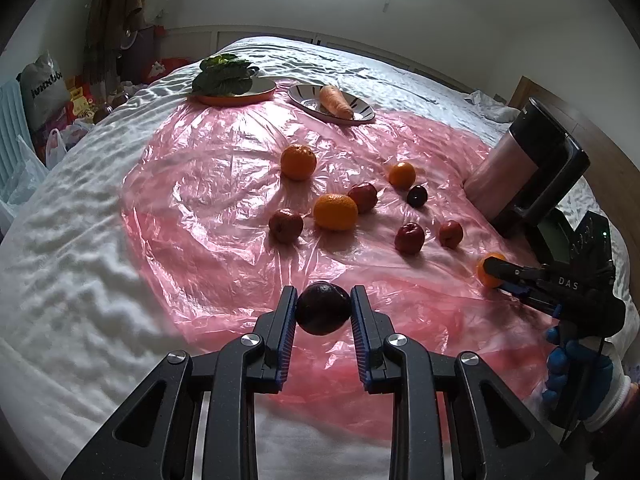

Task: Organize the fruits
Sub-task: 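Lift the plum with the left gripper while the right gripper lifts the orange, then carry both fruits to the green tray and open both grippers inside it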

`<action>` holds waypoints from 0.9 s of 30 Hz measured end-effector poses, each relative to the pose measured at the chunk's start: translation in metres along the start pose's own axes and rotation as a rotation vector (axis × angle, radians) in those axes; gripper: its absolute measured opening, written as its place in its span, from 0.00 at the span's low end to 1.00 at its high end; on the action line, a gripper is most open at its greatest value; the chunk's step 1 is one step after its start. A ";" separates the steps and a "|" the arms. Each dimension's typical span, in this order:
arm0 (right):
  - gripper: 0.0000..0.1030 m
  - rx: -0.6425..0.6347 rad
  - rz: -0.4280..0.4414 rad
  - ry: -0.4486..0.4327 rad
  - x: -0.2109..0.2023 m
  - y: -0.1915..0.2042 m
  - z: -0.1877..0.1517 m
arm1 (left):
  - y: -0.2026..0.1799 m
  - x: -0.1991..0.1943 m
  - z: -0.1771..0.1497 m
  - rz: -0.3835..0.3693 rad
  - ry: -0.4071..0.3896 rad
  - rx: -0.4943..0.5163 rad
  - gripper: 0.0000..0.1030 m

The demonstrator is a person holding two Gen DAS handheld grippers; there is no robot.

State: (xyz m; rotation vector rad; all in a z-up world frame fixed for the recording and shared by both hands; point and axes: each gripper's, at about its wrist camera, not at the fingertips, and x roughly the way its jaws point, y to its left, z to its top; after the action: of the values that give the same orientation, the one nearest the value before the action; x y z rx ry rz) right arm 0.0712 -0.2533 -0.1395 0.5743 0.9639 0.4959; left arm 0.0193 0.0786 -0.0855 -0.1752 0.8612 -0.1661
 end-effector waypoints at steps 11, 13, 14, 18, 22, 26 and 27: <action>0.65 -0.061 -0.071 -0.047 -0.056 -0.012 -0.003 | -0.042 -0.008 0.004 -0.048 -0.005 0.048 0.22; 0.65 -0.073 -0.100 -0.062 -0.072 -0.021 -0.003 | -0.055 -0.009 0.004 -0.067 -0.002 0.064 0.22; 0.65 -0.074 -0.114 -0.070 -0.080 -0.025 -0.003 | -0.066 -0.008 0.005 -0.080 0.002 0.080 0.22; 0.65 -0.076 -0.180 -0.108 -0.114 -0.051 0.004 | -0.115 0.000 0.007 -0.139 0.022 0.141 0.22; 0.65 -0.091 -0.238 -0.145 -0.148 -0.078 0.017 | -0.172 0.012 0.010 -0.203 0.055 0.202 0.22; 0.65 -0.099 -0.297 -0.190 -0.179 -0.109 0.037 | -0.232 0.027 0.015 -0.265 0.085 0.271 0.22; 0.65 -0.103 -0.316 -0.199 -0.186 -0.117 0.043 | -0.251 0.033 0.018 -0.284 0.090 0.287 0.22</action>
State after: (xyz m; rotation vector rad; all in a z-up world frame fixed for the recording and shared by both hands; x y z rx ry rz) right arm 0.0345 -0.4661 -0.0826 0.3614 0.8148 0.2004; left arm 0.0356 -0.1713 -0.0433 -0.0197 0.8894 -0.5630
